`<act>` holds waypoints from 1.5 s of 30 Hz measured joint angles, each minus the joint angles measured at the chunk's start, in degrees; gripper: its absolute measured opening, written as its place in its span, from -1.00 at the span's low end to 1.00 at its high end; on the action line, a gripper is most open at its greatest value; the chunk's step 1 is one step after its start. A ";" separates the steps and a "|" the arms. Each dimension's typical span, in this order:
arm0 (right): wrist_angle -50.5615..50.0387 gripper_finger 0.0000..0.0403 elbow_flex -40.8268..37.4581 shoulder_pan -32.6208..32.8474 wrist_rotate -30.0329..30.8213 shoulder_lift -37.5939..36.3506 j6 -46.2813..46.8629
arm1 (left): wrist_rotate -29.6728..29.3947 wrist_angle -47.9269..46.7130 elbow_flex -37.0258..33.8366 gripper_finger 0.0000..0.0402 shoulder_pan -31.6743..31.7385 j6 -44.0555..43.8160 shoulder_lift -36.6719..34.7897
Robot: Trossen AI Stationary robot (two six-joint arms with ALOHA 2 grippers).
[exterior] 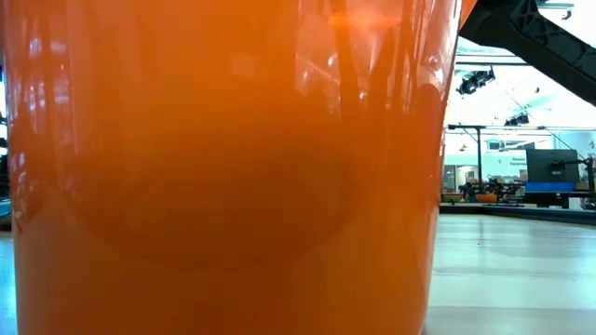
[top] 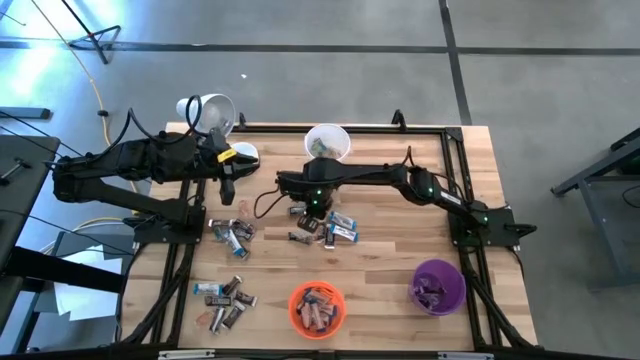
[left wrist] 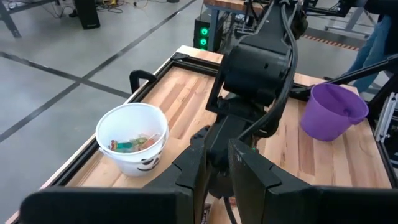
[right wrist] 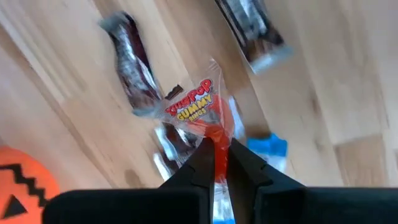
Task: Organize candy in baskets
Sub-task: Put the red gummy into the white bucket
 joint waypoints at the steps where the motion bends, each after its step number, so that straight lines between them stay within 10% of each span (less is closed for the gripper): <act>1: -0.71 -0.90 -0.03 -0.01 0.22 -0.16 0.00 | 0.00 0.00 0.00 -0.72 0.00 0.30 0.00; 32: -3.60 -0.90 0.28 -0.46 0.60 -2.72 0.17 | -0.48 0.15 0.00 -0.72 -0.01 0.90 0.00; 45: -2.46 -0.90 0.30 -6.20 10.19 -9.74 0.21 | -0.83 0.92 0.00 -0.72 -0.01 0.93 0.00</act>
